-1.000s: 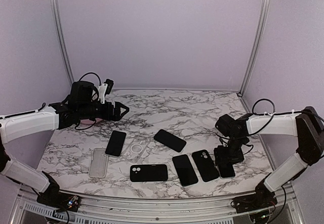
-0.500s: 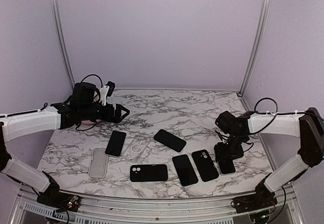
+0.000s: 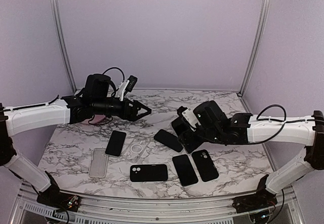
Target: Put the phone into the phone case
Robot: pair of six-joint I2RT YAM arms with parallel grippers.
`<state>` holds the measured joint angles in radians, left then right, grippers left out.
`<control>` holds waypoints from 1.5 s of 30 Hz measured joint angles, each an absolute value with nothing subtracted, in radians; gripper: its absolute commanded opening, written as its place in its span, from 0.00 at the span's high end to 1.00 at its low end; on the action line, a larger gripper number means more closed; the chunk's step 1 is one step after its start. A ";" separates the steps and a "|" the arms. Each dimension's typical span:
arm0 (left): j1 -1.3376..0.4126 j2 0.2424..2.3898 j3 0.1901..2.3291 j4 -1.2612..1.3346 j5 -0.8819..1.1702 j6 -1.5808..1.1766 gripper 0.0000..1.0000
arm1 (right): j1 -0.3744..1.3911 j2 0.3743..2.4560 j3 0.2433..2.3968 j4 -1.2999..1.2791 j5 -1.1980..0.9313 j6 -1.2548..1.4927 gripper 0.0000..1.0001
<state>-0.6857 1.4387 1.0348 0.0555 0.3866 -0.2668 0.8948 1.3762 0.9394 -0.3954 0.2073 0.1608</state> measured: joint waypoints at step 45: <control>-0.812 1.225 0.847 0.479 0.374 -0.331 1.00 | 0.878 1.168 0.796 0.228 -0.179 0.039 0.01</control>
